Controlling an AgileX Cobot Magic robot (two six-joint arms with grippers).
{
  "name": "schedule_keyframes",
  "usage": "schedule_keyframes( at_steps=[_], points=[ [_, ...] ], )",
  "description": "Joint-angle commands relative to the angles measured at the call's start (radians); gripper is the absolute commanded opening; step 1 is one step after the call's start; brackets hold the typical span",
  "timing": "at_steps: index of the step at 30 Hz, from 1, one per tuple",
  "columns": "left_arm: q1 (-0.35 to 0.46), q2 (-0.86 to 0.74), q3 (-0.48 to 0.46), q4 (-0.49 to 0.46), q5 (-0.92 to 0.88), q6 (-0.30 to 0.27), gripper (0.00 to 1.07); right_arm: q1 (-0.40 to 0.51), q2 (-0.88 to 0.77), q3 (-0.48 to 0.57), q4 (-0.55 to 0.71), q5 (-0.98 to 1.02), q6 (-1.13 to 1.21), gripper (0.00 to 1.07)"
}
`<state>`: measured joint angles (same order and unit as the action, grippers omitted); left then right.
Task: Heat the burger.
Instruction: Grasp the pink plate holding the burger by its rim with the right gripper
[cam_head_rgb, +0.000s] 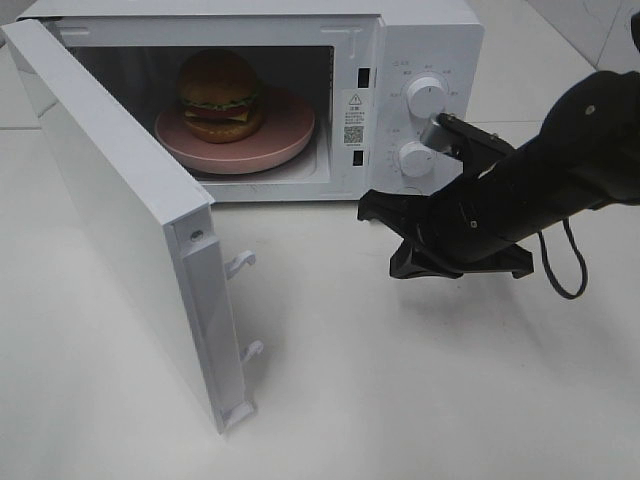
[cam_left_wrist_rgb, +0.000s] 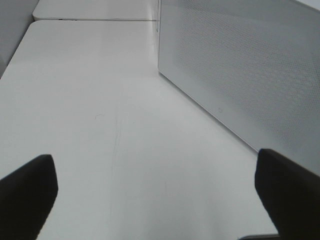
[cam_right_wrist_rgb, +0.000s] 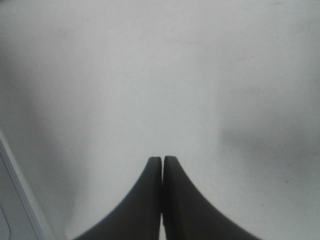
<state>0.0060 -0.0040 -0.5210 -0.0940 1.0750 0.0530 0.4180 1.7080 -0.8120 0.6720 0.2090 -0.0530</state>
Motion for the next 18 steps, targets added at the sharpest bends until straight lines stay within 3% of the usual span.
schedule_keyframes(
  at_steps=[1, 10, 18],
  points=[
    [0.003, -0.006, -0.002, 0.003, -0.008, -0.006, 1.00, -0.005, -0.010, -0.069, -0.186, 0.183, -0.038, 0.01],
    [0.003, -0.006, -0.002, 0.003, -0.008, -0.006, 1.00, -0.004, -0.010, -0.182, -0.463, 0.424, -0.219, 0.04],
    [0.003, -0.006, -0.002, 0.003, -0.008, -0.006, 1.00, -0.002, -0.010, -0.246, -0.481, 0.578, -0.672, 0.04]
  ],
)
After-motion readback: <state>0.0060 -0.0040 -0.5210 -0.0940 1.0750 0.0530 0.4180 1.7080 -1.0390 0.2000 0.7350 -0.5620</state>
